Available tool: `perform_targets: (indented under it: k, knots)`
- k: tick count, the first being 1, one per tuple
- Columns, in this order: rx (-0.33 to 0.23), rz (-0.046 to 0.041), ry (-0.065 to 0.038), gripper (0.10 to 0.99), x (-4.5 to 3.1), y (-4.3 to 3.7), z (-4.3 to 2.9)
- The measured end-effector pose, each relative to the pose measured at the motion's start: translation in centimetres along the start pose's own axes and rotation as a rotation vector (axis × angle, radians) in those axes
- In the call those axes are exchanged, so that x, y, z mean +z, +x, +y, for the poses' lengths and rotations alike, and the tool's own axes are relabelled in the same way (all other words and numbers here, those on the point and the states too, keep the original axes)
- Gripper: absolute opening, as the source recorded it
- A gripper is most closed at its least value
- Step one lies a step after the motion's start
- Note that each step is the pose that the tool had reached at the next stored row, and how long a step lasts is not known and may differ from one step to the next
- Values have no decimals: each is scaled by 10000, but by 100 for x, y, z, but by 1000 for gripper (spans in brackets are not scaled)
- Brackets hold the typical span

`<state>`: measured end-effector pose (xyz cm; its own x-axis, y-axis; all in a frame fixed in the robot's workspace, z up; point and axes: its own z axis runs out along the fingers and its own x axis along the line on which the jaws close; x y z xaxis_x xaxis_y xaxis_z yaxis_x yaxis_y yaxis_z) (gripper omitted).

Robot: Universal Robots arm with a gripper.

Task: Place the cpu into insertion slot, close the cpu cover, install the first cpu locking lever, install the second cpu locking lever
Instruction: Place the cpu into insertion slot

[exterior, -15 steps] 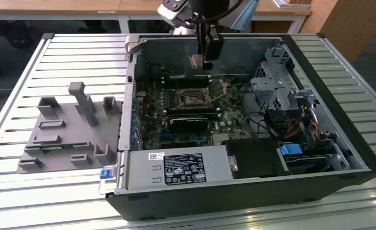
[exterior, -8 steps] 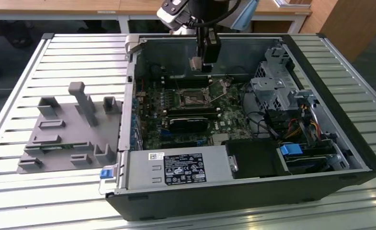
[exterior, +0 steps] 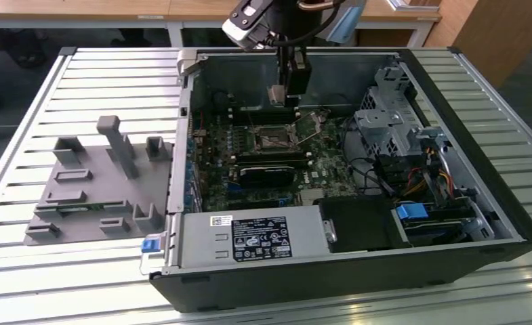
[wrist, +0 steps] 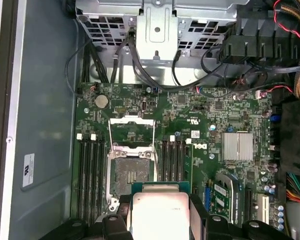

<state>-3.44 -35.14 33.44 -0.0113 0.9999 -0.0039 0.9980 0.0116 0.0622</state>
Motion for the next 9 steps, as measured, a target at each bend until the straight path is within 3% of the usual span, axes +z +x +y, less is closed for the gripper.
perform_targets:
  k: [9]
  knots:
    - [0, 1, -1, 541, 31, 0, -2]
